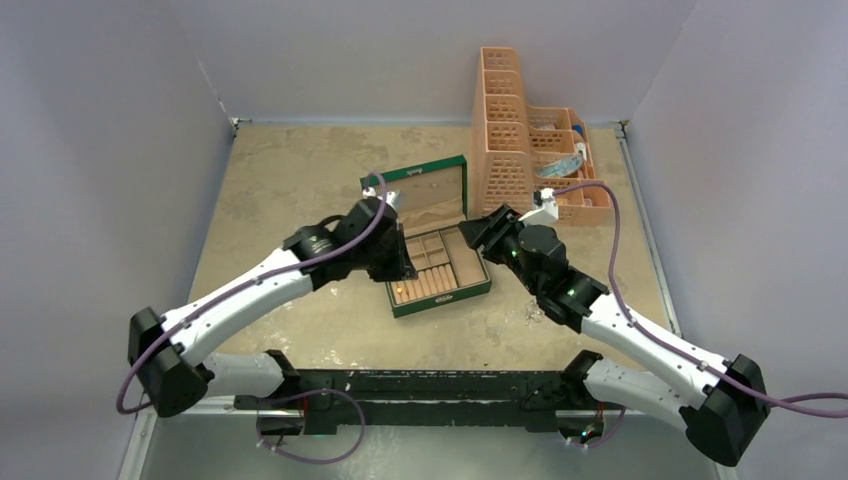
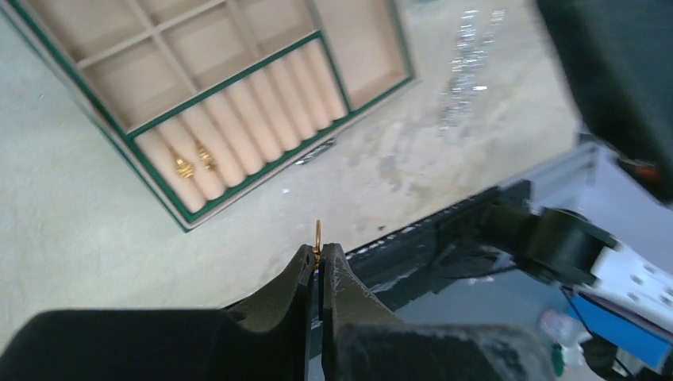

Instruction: Organize the mixed jewelry

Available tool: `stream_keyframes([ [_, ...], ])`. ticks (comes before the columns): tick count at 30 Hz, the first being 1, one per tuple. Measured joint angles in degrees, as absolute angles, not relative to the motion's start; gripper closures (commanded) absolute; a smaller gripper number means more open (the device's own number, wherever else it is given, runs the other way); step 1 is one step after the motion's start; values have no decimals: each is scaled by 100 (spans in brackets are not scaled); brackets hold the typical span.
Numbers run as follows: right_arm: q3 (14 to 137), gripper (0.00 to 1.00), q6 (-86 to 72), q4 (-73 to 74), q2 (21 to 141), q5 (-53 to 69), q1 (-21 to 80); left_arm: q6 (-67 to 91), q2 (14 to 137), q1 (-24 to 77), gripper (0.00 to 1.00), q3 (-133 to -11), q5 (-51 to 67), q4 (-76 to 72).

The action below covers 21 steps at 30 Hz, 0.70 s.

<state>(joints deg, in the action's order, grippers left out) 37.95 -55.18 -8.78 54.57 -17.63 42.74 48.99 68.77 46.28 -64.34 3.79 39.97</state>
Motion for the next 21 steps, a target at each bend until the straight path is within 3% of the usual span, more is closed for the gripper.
stream_keyframes([
  [8,3791,43,-5669,-456,5306,-2320,4274,5699,7999,4847,100,-6458,-462,4493],
  [21,3721,44,-5701,-261,5299,-2499,4274,6049,8903,4895,100,-6521,-854,4392],
])
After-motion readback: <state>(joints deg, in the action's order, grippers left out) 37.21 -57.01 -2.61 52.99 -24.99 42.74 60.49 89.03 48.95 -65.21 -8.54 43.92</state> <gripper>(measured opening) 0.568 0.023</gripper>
